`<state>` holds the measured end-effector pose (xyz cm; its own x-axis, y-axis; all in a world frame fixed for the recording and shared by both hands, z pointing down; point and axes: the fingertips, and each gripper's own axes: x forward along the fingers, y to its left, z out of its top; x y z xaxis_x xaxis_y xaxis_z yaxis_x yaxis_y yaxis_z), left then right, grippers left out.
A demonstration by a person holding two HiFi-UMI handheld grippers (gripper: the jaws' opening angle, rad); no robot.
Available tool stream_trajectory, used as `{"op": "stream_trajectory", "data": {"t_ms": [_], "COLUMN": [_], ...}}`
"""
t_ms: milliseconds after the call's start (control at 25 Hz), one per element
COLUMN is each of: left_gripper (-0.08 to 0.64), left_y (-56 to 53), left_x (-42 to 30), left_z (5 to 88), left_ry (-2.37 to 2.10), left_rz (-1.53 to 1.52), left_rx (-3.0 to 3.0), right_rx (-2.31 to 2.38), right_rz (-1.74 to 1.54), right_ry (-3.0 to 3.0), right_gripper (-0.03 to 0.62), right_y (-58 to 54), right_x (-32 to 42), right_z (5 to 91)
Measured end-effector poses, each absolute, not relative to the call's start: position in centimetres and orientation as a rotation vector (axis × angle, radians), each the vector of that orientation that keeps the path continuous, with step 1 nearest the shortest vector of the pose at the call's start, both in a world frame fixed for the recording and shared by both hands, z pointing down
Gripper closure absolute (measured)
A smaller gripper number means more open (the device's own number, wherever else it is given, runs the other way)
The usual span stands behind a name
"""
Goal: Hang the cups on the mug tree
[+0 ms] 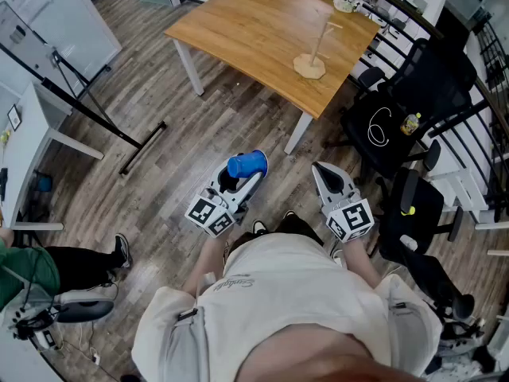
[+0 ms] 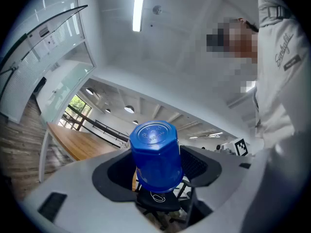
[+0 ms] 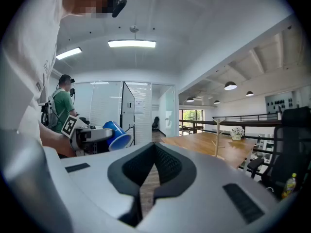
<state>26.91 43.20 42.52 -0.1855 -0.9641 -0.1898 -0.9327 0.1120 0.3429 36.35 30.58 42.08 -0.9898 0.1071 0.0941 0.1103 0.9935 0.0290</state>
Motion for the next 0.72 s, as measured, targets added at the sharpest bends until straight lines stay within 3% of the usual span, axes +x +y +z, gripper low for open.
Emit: {"op": "stream_trajectory", "data": {"t_ms": [720], "left_gripper": [0.270], "left_y": [41.8], "left_x": [25.7], "left_z": [42.7], "left_ry": [-2.300], "left_rz": [-0.602], "left_rx": [1.914], "right_rx": [-0.183], "right_rz": [-0.063], "right_ry": [-3.020], "right_gripper": [0.597], "right_y": [29.3], "right_x": [35.5], "right_z": [44.0]}}
